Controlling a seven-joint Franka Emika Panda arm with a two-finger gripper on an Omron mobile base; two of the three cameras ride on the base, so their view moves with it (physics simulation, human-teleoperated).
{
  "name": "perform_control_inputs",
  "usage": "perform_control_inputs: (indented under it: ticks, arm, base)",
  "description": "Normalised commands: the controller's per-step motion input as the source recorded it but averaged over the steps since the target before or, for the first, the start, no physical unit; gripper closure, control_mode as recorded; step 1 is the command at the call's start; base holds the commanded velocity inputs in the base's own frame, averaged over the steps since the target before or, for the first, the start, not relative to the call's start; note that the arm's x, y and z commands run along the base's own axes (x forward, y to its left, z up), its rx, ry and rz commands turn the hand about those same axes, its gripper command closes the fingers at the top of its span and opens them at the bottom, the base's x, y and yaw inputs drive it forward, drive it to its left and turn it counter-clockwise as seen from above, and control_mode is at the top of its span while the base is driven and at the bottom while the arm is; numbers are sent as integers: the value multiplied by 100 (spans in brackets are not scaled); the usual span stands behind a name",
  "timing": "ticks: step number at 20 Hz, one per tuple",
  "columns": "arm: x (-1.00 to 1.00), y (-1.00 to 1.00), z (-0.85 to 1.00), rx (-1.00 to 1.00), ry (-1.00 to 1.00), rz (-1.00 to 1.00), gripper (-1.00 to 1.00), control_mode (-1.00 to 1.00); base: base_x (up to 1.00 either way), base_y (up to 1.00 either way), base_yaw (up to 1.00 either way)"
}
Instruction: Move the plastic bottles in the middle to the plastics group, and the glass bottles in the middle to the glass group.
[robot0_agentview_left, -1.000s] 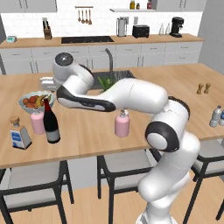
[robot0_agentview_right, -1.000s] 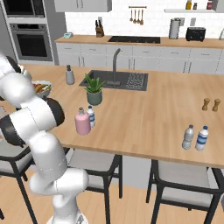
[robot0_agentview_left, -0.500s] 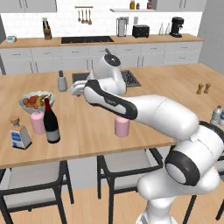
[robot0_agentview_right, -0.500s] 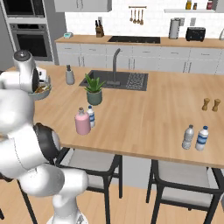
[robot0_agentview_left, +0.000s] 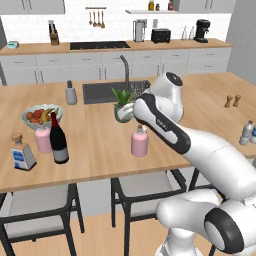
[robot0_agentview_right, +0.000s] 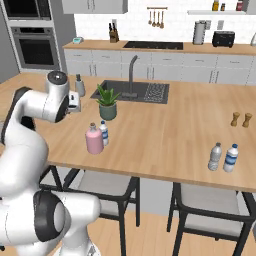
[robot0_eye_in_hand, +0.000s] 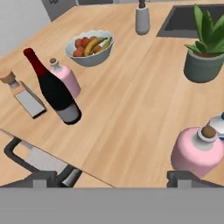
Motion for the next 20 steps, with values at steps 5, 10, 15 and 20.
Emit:
perform_control_inputs:
  ticks: [5, 10, 15, 20]
  arm:
    - [-3, -88, 0, -17, 34, -14, -100, -100]
    - [20, -48, -2, -18, 29, -16, -100, -100]
    - [46, -2, -21, -6, 29, -8, -100, -100]
    - [35, 0, -49, 0, 5, 0, -100, -100]
  base:
    - [0, 0, 0]
    - [0, 0, 0]
    - [0, 0, 0]
    - [0, 0, 0]
